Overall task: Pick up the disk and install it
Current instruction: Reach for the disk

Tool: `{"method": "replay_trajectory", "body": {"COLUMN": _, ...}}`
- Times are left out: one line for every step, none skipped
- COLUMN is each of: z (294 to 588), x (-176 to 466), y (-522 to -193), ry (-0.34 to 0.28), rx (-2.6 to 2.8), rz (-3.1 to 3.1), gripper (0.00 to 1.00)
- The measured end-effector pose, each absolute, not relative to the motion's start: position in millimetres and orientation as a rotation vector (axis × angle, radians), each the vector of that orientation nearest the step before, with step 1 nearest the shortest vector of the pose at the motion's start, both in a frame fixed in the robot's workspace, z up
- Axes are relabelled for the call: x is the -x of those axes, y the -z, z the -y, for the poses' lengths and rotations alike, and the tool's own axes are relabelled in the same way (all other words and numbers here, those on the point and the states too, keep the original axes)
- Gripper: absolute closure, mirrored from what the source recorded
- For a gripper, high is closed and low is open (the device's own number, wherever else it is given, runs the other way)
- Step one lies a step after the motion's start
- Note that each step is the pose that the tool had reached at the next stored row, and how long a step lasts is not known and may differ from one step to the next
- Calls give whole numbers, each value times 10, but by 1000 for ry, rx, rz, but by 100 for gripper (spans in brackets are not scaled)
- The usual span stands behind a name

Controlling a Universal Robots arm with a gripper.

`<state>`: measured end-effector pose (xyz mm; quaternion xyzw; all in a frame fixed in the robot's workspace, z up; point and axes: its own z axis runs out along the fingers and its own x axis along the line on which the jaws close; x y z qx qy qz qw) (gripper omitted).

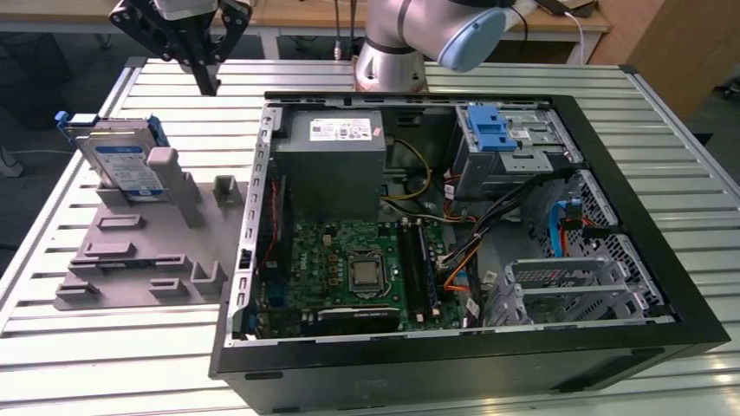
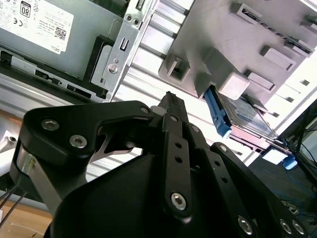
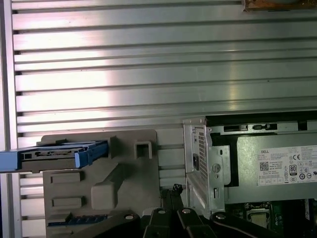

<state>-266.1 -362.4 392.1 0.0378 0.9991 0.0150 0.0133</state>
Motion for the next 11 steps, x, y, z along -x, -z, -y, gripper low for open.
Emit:
{"method": "replay_trajectory", "body": {"z": 3624, "x": 2673, "y": -3921, "ry": -47, "rx": -118, "rz": -3112, "gripper": 89}}
{"method": "replay_trajectory", "body": {"z": 3623, "x": 2685, "y": -3921, "ry": -47, "rx": -118, "rz": -3112, "gripper": 89}}
{"method": "replay_trajectory", "body": {"z": 3623, "x": 2696, "y": -3921, "ry": -47, "rx": -118, "rz": -3112, "gripper": 89}}
{"method": "replay_trajectory", "body": {"z": 3622, "x": 2708, "y": -3921, "ry": -47, "rx": -118, "rz": -3112, "gripper": 89}}
{"method": "replay_trajectory", "body": {"z": 3621, "x": 2721, "y": -3920, "ry": -47, "rx": -118, "rz": -3112, "gripper": 89}}
{"method": "replay_trajectory", "body": {"z": 3621, "x": 2734, "y": -3920, "ry": -47, "rx": -118, "rz": -3112, "gripper": 89}}
{"method": "replay_trajectory", "body": {"z": 3620, "x": 2745, "y": -3920, "ry": -47, "rx": -118, "rz": -3112, "gripper": 89}}
{"method": "replay_trajectory", "body": {"z": 3620, "x": 2757, "y": -3919, "ry": -47, "rx": -118, "rz": -3112, "gripper": 89}}
{"method": "replay_trajectory", "body": {"z": 3620, "x": 2762, "y": -3919, "ry": -47, "rx": -118, "rz": -3112, "gripper": 89}}
{"method": "replay_trajectory", "body": {"z": 3620, "x": 2762, "y": -3919, "ry": -47, "rx": -118, "rz": -3112, "gripper": 89}}
{"method": "replay_trajectory", "body": {"z": 3620, "x": 2762, "y": -3919, "ry": -47, "rx": -117, "rz": -3112, "gripper": 89}}
